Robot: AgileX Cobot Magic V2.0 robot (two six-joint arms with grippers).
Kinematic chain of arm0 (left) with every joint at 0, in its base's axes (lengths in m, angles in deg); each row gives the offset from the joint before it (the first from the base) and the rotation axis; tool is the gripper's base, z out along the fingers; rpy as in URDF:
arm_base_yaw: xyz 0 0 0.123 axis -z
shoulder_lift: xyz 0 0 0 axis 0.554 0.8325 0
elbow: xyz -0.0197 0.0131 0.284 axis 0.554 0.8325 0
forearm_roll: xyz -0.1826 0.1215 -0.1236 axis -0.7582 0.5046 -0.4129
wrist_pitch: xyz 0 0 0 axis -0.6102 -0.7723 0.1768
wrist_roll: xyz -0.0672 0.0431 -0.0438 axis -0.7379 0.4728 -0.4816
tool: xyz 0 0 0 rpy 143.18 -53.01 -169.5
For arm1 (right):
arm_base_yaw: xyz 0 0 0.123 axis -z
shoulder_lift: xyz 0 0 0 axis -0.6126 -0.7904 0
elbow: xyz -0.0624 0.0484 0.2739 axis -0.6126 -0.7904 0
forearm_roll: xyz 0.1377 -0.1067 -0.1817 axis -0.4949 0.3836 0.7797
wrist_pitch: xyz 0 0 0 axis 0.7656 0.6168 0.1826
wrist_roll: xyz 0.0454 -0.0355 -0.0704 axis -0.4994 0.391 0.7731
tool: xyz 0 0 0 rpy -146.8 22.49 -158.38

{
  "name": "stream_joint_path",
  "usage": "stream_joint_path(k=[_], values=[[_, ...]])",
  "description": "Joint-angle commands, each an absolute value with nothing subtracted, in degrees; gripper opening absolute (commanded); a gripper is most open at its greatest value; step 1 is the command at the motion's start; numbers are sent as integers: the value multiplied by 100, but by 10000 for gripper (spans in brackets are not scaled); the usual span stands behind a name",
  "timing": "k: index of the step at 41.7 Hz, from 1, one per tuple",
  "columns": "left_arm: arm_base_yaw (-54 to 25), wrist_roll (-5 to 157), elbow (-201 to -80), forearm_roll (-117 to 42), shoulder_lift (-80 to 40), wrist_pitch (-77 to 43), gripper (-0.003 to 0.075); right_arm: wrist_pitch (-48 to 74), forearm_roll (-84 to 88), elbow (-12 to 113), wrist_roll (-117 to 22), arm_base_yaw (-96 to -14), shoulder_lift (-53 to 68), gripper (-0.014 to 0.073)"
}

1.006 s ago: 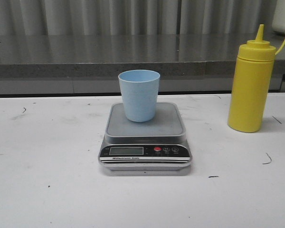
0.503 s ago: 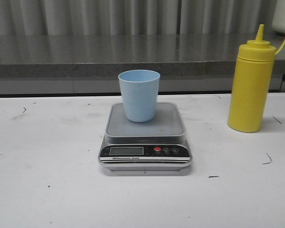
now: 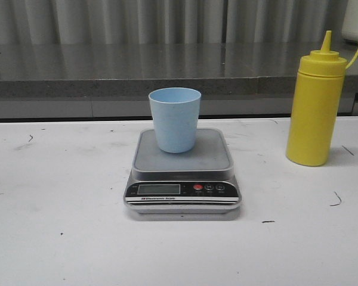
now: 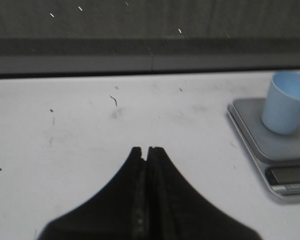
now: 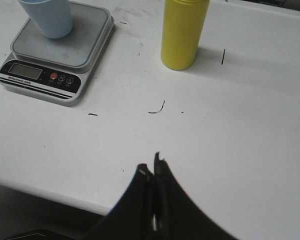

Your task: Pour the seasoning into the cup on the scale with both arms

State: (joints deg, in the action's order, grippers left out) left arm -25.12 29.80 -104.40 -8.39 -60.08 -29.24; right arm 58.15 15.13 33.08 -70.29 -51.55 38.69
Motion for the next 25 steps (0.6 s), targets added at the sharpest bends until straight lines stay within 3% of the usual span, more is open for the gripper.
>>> stream_joint_path(k=[1, 12, 25], values=[[-2892, 2954, -9821, -1036, -6655, -1546, -20, 5491, 1541, 3427, -6963, -5143, 3828, -69], [-3188, 2954, -8399, -1062, -7668, -291, -20, 5491, 1541, 3427, -6963, -5143, 3828, -69], [-3252, 2954, -8147, -1065, -7888, -175, -20, 5489, 1541, 3427, -6963, -5143, 3828, -69]])
